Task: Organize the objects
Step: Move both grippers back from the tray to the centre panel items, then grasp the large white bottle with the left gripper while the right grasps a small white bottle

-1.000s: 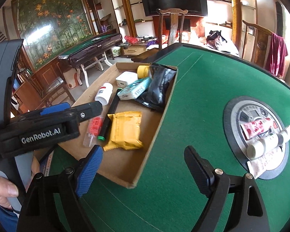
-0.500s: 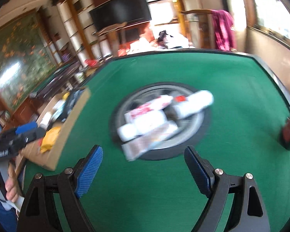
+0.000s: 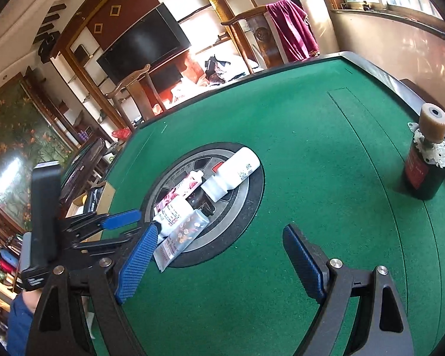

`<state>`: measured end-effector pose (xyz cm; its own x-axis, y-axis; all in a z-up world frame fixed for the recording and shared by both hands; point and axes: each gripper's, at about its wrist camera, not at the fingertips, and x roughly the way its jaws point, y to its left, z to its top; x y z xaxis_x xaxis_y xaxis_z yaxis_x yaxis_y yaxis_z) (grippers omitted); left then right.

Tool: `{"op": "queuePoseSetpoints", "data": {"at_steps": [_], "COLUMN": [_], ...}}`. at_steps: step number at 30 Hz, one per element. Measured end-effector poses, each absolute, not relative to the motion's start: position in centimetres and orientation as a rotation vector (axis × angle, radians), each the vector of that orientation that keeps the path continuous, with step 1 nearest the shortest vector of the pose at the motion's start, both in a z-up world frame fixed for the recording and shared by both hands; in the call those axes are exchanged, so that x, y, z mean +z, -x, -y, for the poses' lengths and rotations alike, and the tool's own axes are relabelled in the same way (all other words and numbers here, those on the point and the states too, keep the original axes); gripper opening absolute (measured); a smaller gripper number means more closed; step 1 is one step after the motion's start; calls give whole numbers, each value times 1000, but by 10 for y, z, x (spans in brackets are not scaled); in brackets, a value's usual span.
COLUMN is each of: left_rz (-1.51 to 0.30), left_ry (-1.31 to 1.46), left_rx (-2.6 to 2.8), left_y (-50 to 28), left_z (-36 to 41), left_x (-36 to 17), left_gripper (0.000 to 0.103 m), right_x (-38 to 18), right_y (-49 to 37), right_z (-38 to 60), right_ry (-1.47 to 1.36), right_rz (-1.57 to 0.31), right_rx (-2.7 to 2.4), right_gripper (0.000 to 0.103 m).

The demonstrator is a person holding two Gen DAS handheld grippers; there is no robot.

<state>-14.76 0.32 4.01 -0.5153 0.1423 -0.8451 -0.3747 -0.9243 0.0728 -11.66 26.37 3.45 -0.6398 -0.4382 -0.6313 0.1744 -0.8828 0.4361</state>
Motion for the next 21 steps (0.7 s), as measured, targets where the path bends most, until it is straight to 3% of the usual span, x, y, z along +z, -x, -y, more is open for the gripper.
{"op": "queuePoseSetpoints", "data": {"at_steps": [3,10,17,21], "left_rz": [-331,-357,-240,-188], "left_ry": [1364,1353,1398,1409], "left_rx": [2441,2459,2505,2527], "left_y": [155,162,175,178], "left_z": [-8,-28,-25,-18], "left_x": [36,34,28,13], "left_gripper": [34,34,38,35], "right_x": [32,32,27,26], "right_y": [117,118,121,122], "right_z": [-266,-268,-272,-273], "right_ry": [-1102,-1106,-1129,-1127], "right_rz": [500,530,556,558], "right_rx": [-2520,-2511,-2517,-2526], "right_gripper": [90,90,90,90]}}
